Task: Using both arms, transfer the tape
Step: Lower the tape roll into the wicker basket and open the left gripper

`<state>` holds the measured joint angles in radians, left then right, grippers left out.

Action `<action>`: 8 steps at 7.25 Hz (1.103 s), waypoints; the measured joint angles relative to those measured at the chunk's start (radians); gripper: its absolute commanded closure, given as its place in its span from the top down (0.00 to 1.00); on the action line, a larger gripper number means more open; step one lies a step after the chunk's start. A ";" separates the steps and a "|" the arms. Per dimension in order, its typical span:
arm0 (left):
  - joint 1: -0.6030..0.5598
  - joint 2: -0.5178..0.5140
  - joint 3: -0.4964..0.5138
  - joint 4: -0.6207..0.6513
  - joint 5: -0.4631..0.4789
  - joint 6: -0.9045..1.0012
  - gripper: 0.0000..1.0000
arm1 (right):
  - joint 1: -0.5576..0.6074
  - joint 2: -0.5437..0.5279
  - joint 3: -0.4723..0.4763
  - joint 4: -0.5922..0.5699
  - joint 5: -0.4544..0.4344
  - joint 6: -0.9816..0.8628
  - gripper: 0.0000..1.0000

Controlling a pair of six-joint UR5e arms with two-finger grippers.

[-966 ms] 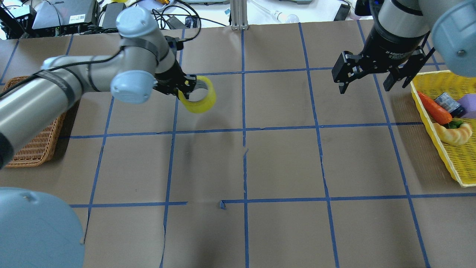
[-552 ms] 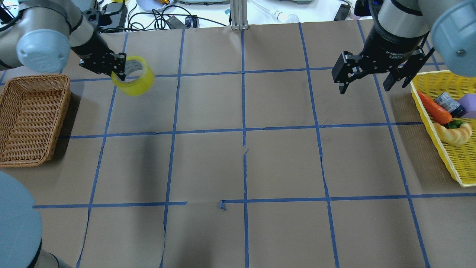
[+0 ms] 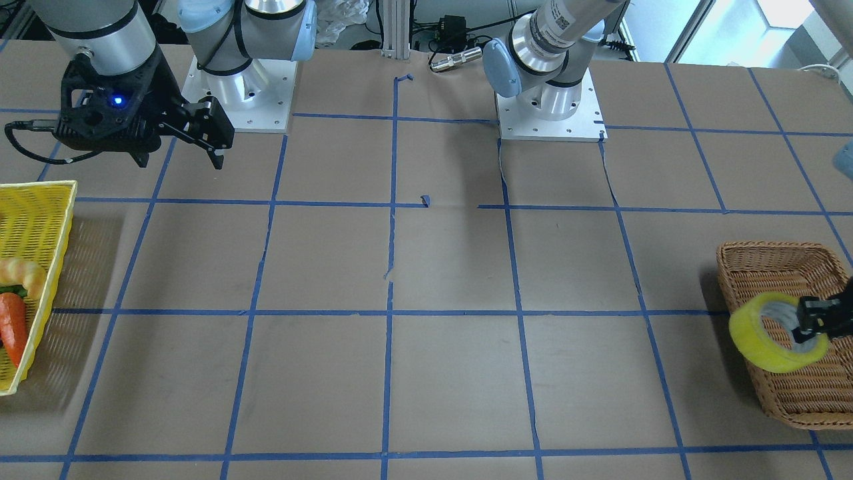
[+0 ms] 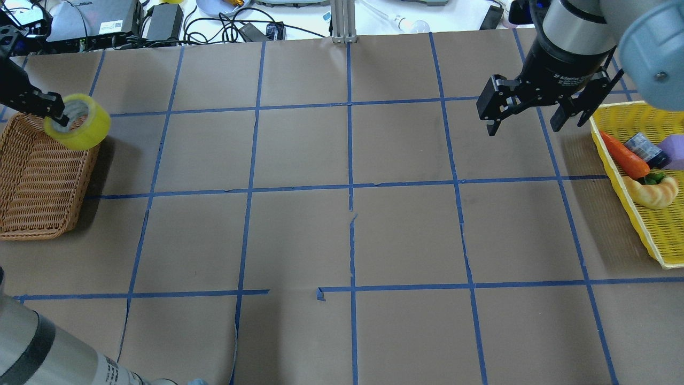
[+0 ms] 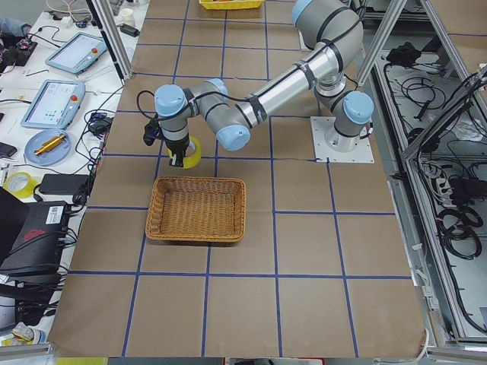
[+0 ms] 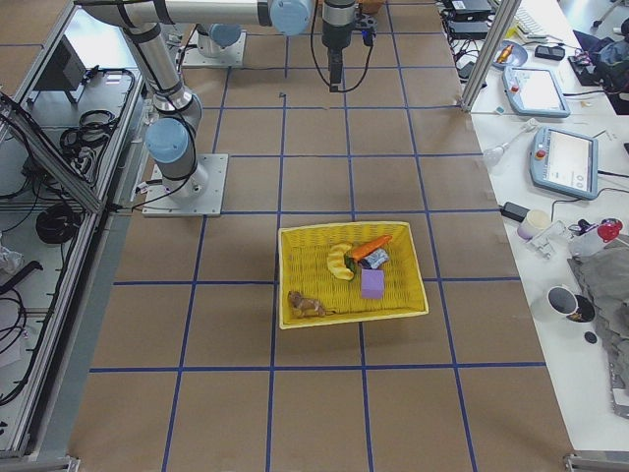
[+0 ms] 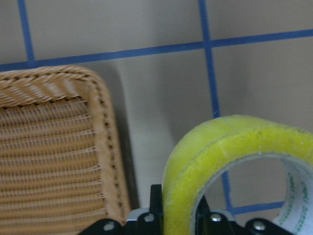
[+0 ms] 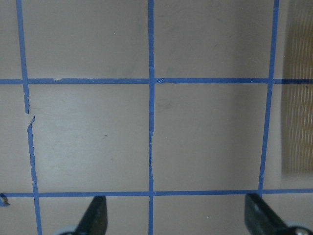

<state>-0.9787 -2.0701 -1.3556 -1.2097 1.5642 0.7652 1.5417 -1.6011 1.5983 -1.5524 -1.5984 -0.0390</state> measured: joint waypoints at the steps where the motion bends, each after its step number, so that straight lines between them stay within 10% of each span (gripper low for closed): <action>1: 0.042 -0.051 0.053 0.007 0.048 0.062 0.00 | 0.000 0.001 0.000 0.000 0.000 0.000 1.00; 5: 0.153 -0.183 0.064 0.068 0.035 0.172 0.08 | 0.000 0.000 0.000 0.000 0.002 0.001 1.00; 6: 0.160 -0.191 0.045 0.076 0.027 0.173 0.49 | 0.000 0.001 0.000 0.000 0.002 0.001 1.00; 8: 0.164 -0.194 0.021 0.084 -0.016 0.150 0.93 | 0.000 0.002 0.000 0.000 0.002 0.001 1.00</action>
<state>-0.8152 -2.2639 -1.3346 -1.1259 1.5487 0.9151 1.5417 -1.5995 1.5984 -1.5524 -1.5969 -0.0384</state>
